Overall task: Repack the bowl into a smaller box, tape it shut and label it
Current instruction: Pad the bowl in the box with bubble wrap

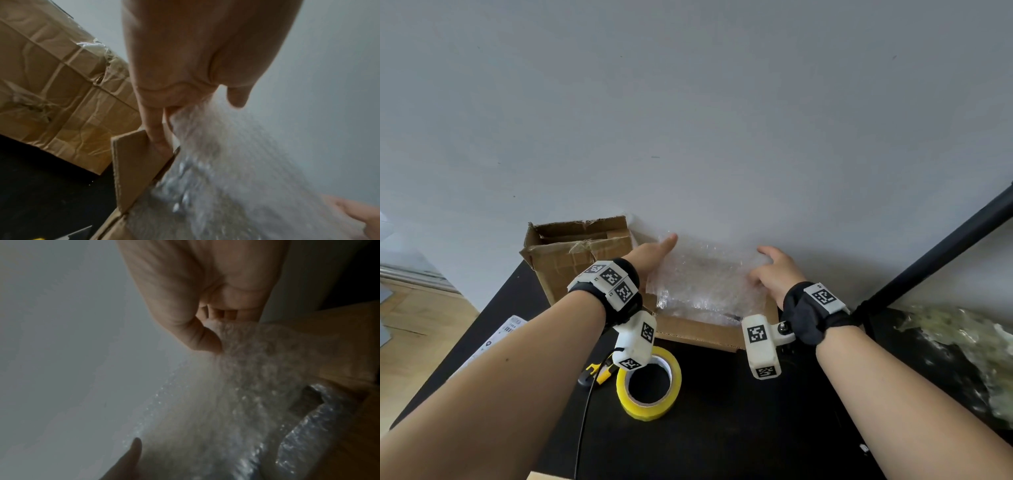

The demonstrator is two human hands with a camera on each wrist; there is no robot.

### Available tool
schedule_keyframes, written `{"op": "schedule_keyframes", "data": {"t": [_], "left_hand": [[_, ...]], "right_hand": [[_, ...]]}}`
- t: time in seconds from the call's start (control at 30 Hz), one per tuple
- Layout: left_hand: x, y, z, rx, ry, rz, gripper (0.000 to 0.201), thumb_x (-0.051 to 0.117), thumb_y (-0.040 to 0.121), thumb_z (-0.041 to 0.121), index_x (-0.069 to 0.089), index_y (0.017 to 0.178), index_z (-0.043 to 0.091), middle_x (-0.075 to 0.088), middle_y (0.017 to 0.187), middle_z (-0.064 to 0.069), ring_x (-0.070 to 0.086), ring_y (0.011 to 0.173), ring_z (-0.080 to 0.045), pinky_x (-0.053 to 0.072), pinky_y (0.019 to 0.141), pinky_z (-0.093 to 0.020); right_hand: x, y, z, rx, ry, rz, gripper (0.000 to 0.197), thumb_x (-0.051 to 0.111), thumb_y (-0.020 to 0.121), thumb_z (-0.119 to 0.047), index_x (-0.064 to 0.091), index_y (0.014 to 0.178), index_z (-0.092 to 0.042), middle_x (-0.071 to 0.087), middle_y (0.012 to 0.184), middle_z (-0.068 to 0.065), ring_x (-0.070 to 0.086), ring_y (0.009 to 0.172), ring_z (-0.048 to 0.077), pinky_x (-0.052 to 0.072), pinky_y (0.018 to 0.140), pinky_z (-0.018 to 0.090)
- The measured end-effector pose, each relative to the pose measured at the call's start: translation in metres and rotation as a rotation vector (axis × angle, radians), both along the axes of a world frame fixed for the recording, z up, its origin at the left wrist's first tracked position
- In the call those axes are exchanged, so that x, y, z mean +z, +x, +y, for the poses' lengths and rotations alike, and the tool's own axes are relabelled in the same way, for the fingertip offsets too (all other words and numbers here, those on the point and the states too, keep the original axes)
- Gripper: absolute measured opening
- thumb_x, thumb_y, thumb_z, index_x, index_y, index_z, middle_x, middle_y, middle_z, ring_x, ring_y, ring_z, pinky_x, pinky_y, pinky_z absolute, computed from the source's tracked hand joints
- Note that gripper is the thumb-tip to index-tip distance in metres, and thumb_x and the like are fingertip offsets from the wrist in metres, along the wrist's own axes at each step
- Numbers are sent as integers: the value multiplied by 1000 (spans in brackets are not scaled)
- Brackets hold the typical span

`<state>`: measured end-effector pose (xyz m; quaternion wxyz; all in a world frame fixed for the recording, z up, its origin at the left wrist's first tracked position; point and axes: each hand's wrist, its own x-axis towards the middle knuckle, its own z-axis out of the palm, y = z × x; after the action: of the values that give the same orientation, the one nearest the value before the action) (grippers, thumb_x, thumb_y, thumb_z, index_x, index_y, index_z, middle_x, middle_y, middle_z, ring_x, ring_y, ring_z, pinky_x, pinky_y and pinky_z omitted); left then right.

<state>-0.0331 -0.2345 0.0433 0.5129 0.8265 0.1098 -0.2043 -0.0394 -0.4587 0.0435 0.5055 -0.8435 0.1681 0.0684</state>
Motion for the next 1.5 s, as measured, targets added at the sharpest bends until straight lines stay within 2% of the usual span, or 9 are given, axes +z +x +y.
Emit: {"op": "schedule_keyframes", "data": {"t": [0.13, 0.23, 0.43, 0.57, 0.7, 0.87, 1.1, 1.23, 1.5], "left_hand": [[-9, 3, 4, 46, 104, -143, 20, 55, 92, 20, 62, 99, 2, 63, 92, -9, 61, 90, -25, 50, 83, -33], [-12, 2, 4, 90, 91, -173, 20, 66, 80, 8, 60, 98, 2, 57, 82, -6, 57, 76, -19, 52, 81, -34], [-18, 1, 1, 155, 27, -204, 64, 78, 68, -1, 47, 123, 9, 55, 87, -3, 56, 86, -22, 53, 82, -36], [-21, 1, -1, 169, 24, -310, 58, 80, 73, 16, 44, 119, 10, 50, 105, -1, 51, 95, -17, 44, 80, -25], [-20, -1, 2, 203, 307, -639, 37, 70, 80, 14, 49, 111, 13, 45, 109, -1, 47, 96, -15, 40, 82, -24], [-22, -1, -2, -227, 472, -673, 9, 65, 83, 8, 65, 86, 16, 56, 85, 4, 52, 76, -11, 49, 74, -26], [-37, -2, -7, -546, 656, -508, 49, 72, 77, 15, 58, 124, 23, 54, 116, 2, 56, 105, -20, 46, 84, -29], [-39, 1, -14, -679, 822, -431, 75, 75, 76, 31, 38, 141, 26, 53, 128, 0, 54, 115, -21, 48, 91, -33], [-34, 12, -17, -767, 877, -437, 50, 60, 86, 14, 46, 134, 23, 56, 126, 0, 58, 110, -22, 49, 86, -31]], "right_hand": [[-2, -3, -5, 12, -101, 12, 72, 68, 71, 7, 48, 136, -14, 54, 127, 10, 58, 103, 24, 51, 82, 32], [-3, -6, -7, 7, -146, 23, 66, 68, 70, 9, 51, 129, -13, 62, 92, 5, 61, 73, 19, 52, 71, 31], [-15, -13, -3, 6, -271, -75, 43, 56, 75, 10, 47, 111, -9, 51, 79, 2, 52, 75, 24, 48, 73, 35], [-21, -13, -2, 100, -458, -67, 22, 52, 79, 5, 59, 90, -13, 52, 76, -4, 53, 81, 21, 41, 71, 26], [-26, -13, -1, 84, -472, -31, 21, 55, 80, 0, 70, 85, -13, 65, 83, 1, 62, 89, 24, 47, 80, 28], [-34, -15, -1, 125, -496, 25, 21, 54, 84, -3, 68, 93, -15, 47, 69, -14, 54, 81, 19, 43, 74, 26], [-36, -14, 2, 289, -602, 38, 38, 53, 85, -1, 65, 117, -19, 59, 120, 5, 56, 110, 24, 43, 87, 26], [-27, -12, 12, 363, -869, -117, 31, 54, 88, -9, 65, 115, -18, 52, 116, 7, 55, 105, 26, 47, 84, 33], [-33, -8, 29, 657, -1037, 1, 23, 53, 86, -4, 68, 102, -11, 64, 108, 8, 63, 100, 28, 42, 73, 30]]}}
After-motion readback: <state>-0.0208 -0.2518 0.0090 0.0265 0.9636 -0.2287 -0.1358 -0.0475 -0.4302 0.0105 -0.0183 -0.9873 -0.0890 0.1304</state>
